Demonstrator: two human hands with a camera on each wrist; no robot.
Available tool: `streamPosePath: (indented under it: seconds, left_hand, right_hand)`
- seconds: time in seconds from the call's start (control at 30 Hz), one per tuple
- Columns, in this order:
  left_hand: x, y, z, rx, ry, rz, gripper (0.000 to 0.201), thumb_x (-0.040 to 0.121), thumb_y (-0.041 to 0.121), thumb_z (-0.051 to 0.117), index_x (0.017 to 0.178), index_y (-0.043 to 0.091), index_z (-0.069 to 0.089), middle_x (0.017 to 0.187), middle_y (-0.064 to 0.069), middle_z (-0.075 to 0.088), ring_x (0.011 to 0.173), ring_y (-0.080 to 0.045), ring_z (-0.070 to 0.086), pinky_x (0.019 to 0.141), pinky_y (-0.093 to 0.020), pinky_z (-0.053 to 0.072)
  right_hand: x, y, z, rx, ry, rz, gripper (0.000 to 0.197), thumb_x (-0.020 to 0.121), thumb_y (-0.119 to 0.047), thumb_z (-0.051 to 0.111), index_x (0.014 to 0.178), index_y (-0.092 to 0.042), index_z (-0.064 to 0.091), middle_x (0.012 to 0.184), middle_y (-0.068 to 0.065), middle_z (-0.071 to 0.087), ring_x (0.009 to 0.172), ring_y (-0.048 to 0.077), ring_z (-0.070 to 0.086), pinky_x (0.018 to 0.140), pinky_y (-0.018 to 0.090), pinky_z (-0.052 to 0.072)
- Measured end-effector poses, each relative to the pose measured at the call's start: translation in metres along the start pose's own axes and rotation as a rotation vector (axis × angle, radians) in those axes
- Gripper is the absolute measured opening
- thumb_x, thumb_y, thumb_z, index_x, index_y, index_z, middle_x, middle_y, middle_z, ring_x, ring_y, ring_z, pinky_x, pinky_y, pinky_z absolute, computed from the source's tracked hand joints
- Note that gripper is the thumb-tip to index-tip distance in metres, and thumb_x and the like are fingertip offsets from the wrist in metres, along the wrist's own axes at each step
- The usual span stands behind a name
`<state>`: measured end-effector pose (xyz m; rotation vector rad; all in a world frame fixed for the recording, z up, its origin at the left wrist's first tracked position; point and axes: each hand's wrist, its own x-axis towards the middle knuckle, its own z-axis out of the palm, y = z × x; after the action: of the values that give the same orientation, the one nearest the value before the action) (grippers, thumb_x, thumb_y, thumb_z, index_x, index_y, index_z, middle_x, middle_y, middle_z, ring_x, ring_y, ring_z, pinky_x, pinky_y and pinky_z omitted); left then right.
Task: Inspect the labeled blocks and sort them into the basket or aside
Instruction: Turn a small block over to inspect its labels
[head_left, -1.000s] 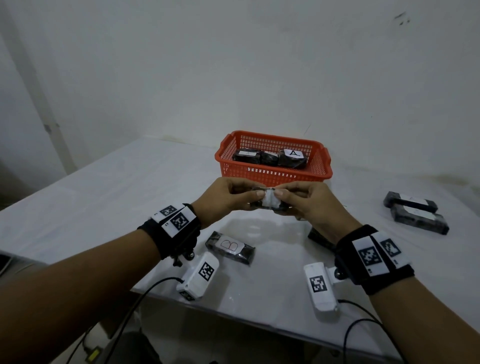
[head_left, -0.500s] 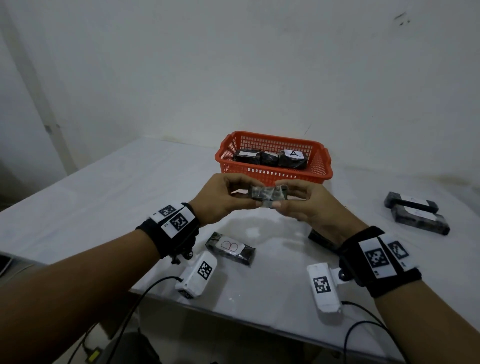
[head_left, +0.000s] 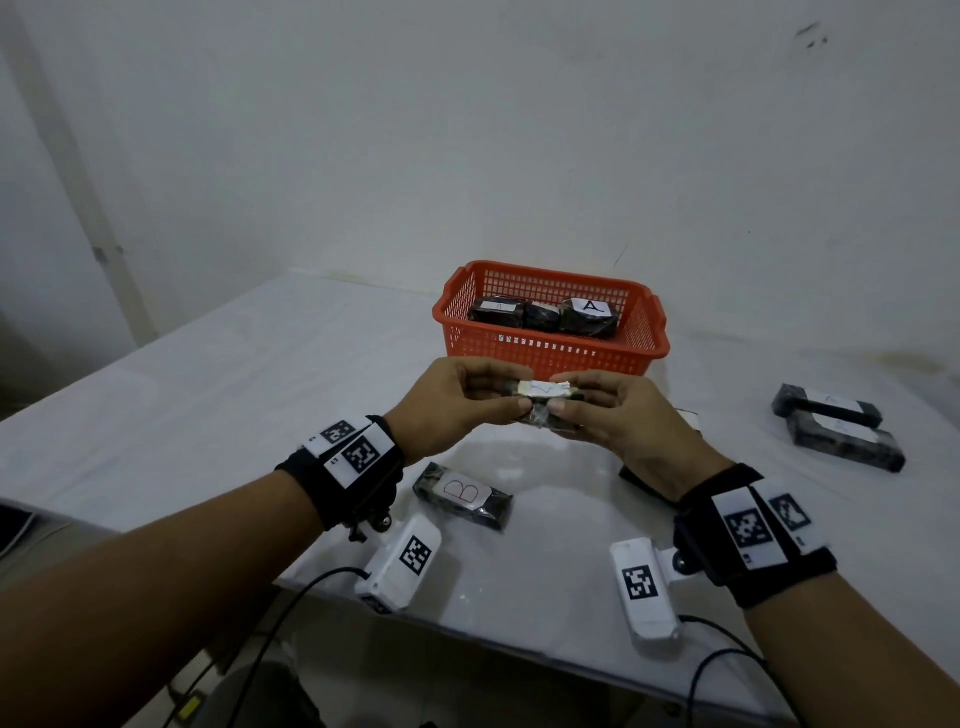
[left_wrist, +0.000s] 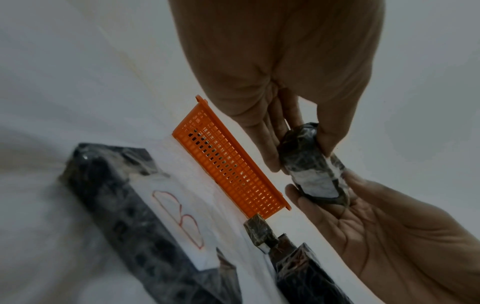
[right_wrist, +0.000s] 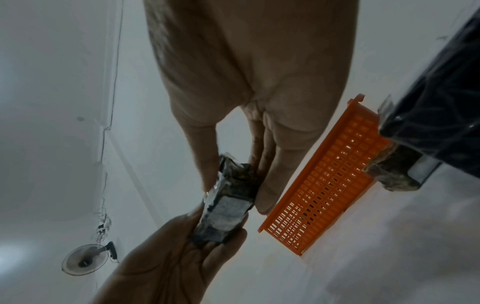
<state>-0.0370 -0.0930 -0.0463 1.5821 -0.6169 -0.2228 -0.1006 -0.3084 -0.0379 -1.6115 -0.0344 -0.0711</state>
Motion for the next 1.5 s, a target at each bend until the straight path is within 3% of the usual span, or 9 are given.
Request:
streamPosePath:
  seconds: [0.17,0.57,0.67,0.8,0.97,1.1,1.27,1.37,1.5]
  left_hand:
    - [-0.002,0.000,0.001,-0.017,-0.022,-0.020,0.043,0.086,0.003,0.077,0.128,0.005,0.067,0.116,-0.013,0.076,0.105,-0.026,0.075,0.092,-0.033,0.060]
    - [-0.007,-0.001,-0.004,0.076,0.017,0.111,0.041,0.078,-0.004,0.082,0.117,0.004,0.072,0.114,-0.009,0.077,0.106,-0.020,0.074,0.093,-0.030,0.059]
    - [-0.006,-0.002,-0.004,0.074,0.023,0.126,0.041,0.077,-0.006,0.083,0.114,0.006,0.070,0.113,-0.010,0.076,0.105,-0.020,0.074,0.092,-0.030,0.059]
    - [-0.007,0.001,-0.001,0.047,-0.036,0.079,0.039,0.082,0.008,0.082,0.119,0.008,0.070,0.116,-0.005,0.075,0.109,-0.019,0.072,0.094,-0.034,0.059]
    - [-0.006,0.004,0.002,0.116,-0.010,0.050,0.022,0.097,0.018,0.068,0.115,0.010,0.077,0.095,0.001,0.079,0.080,-0.008,0.072,0.074,-0.022,0.058]
    - [-0.007,0.002,0.004,0.093,-0.027,0.051,0.020,0.095,0.016,0.070,0.113,0.009,0.077,0.099,-0.002,0.080,0.084,-0.013,0.074,0.074,-0.023,0.058]
    - [-0.009,-0.001,0.004,0.064,-0.020,0.022,0.020,0.092,0.008,0.072,0.112,0.011,0.075,0.101,-0.005,0.080,0.086,-0.015,0.076,0.075,-0.022,0.058]
    - [-0.007,0.000,0.003,0.102,-0.047,-0.002,0.027,0.090,0.009,0.075,0.117,0.013,0.073,0.106,-0.004,0.079,0.090,-0.017,0.077,0.081,-0.028,0.060]
    - [-0.004,0.002,0.003,0.269,-0.079,0.033,0.042,0.085,0.019,0.082,0.125,0.017,0.070,0.108,0.002,0.079,0.093,-0.015,0.077,0.093,-0.038,0.060]
  right_hand:
    - [0.000,-0.002,0.000,-0.068,0.025,-0.045,0.038,0.082,0.002,0.080,0.118,0.001,0.070,0.111,0.017,0.078,0.101,0.028,0.077,0.086,0.033,0.064]
    - [-0.003,-0.002,-0.004,-0.152,-0.022,-0.064,0.047,0.076,0.000,0.086,0.120,-0.010,0.071,0.117,0.009,0.077,0.107,0.022,0.076,0.098,0.039,0.059]
    - [-0.001,-0.006,0.000,-0.066,-0.118,0.022,0.040,0.083,-0.013,0.081,0.122,-0.008,0.071,0.117,0.012,0.077,0.108,0.027,0.075,0.095,0.040,0.060]
    - [0.001,-0.010,0.001,-0.078,-0.022,-0.019,0.025,0.093,-0.008,0.073,0.117,-0.003,0.072,0.109,0.014,0.079,0.101,0.031,0.077,0.083,0.034,0.064]
    - [0.002,-0.007,0.003,-0.106,-0.025,-0.013,0.024,0.090,-0.008,0.076,0.114,-0.006,0.074,0.108,0.012,0.079,0.100,0.030,0.077,0.089,0.043,0.063]
    - [0.001,-0.006,0.006,-0.133,0.004,-0.022,0.027,0.086,-0.018,0.081,0.110,-0.006,0.076,0.105,0.012,0.079,0.100,0.029,0.077,0.088,0.044,0.063]
    - [-0.002,-0.007,0.002,-0.166,-0.011,-0.038,0.032,0.083,-0.009,0.083,0.114,-0.007,0.074,0.106,0.010,0.080,0.099,0.024,0.078,0.082,0.030,0.063]
    - [-0.004,-0.009,0.001,-0.232,0.020,-0.087,0.036,0.080,-0.004,0.085,0.114,-0.010,0.074,0.106,0.006,0.080,0.089,0.007,0.076,0.065,0.011,0.053]
    - [-0.005,-0.011,0.000,-0.298,0.037,-0.130,0.041,0.076,-0.015,0.089,0.113,-0.017,0.074,0.105,-0.004,0.079,0.094,0.002,0.074,0.066,0.011,0.052]
